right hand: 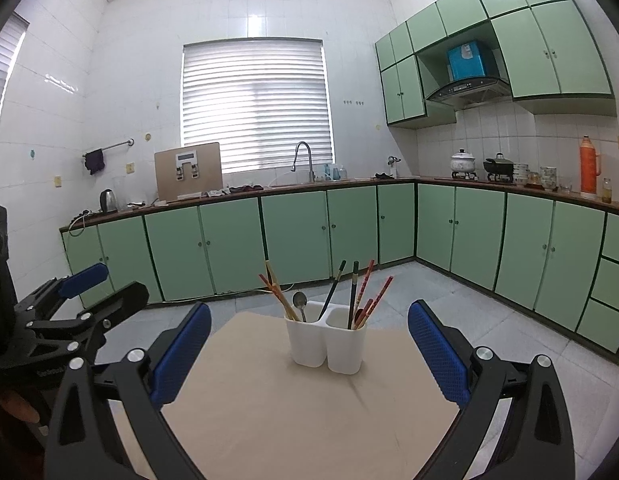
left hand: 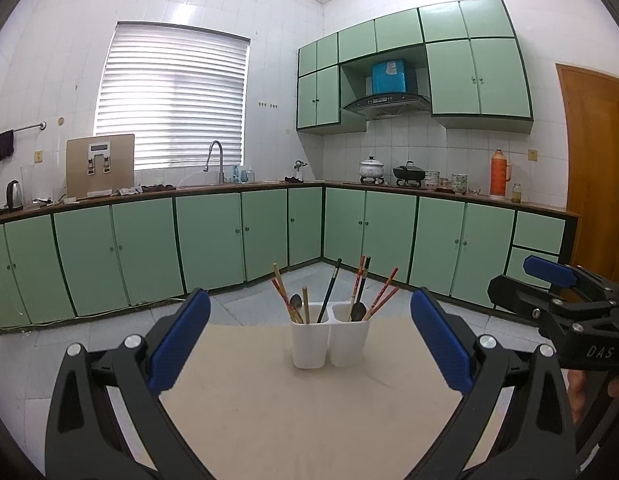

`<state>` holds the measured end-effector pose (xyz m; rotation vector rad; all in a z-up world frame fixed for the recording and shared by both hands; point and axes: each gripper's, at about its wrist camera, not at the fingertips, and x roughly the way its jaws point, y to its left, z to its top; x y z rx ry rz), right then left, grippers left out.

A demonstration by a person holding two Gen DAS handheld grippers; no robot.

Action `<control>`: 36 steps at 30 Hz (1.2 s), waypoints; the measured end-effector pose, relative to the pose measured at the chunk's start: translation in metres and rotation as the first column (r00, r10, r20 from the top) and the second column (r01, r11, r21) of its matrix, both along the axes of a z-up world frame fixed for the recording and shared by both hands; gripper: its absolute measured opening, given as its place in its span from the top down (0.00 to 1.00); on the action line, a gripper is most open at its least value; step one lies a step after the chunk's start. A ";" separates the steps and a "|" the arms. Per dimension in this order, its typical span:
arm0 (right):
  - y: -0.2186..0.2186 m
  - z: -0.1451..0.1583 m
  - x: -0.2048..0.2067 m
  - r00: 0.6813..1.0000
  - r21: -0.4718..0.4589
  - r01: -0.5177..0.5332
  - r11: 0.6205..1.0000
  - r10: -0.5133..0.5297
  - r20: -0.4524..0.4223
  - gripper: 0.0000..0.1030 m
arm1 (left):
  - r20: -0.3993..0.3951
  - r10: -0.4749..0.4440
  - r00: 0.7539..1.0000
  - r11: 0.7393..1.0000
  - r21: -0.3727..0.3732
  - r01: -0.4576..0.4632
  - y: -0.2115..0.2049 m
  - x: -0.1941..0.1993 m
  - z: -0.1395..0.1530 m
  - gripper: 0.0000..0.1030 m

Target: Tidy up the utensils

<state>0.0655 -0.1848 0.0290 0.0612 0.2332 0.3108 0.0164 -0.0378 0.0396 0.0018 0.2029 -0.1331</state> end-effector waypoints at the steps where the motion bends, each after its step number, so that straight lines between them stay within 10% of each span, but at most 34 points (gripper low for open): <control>1: 0.000 0.000 0.000 1.000 -0.001 -0.001 1.000 0.001 -0.001 0.06 | -0.001 -0.001 1.000 1.000 0.001 0.001 -0.001 0.000 0.000 0.05; 36: 0.003 -0.003 0.001 1.000 -0.010 -0.007 1.000 0.007 -0.011 0.06 | -0.008 0.003 1.000 1.000 -0.001 -0.003 -0.001 0.000 0.000 0.05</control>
